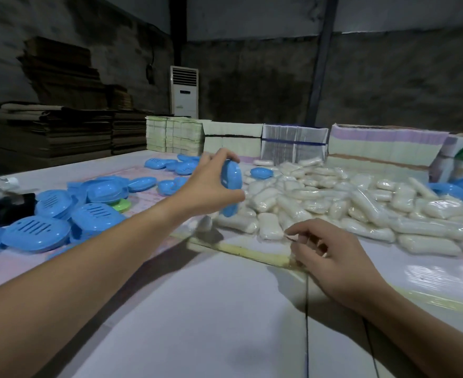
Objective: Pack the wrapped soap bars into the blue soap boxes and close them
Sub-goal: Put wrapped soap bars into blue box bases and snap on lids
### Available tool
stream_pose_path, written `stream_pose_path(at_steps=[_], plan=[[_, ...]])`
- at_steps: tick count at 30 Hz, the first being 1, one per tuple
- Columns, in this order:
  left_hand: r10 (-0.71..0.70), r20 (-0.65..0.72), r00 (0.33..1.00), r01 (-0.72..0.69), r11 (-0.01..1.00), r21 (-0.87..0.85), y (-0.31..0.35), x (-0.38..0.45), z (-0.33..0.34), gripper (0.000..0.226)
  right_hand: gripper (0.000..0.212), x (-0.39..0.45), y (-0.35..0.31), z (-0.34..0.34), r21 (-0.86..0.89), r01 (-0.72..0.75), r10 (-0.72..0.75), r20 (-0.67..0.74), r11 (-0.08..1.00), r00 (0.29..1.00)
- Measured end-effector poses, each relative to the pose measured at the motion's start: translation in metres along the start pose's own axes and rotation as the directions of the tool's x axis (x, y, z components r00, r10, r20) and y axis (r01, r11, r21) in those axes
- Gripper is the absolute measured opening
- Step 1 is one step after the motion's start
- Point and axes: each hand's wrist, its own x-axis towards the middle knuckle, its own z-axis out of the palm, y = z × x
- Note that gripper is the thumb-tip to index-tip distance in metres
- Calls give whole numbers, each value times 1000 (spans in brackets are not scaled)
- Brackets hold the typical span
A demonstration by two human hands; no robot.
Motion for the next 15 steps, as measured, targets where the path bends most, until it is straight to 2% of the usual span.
stream_pose_path(at_steps=[3,6,9,11,15], plan=[[72,73,995,-42,937,-346,41,-12,28,52,25,4,6,-14,156,-89,122,-219,984,968],[122,216,969,10,850,-526,62,-27,56,53,25,8,13,-37,212,-121,201,-413,970,888],[161,353,922,70,827,-559,63,-44,85,51,24,11,23,-60,233,-175,273,-506,957,818],[193,423,886,77,837,-542,59,-56,96,50,23,12,31,-67,214,-216,298,-510,952,807],[271,459,846,-65,907,-416,56,-69,99,52,18,12,49,-71,47,-345,328,-452,937,829]])
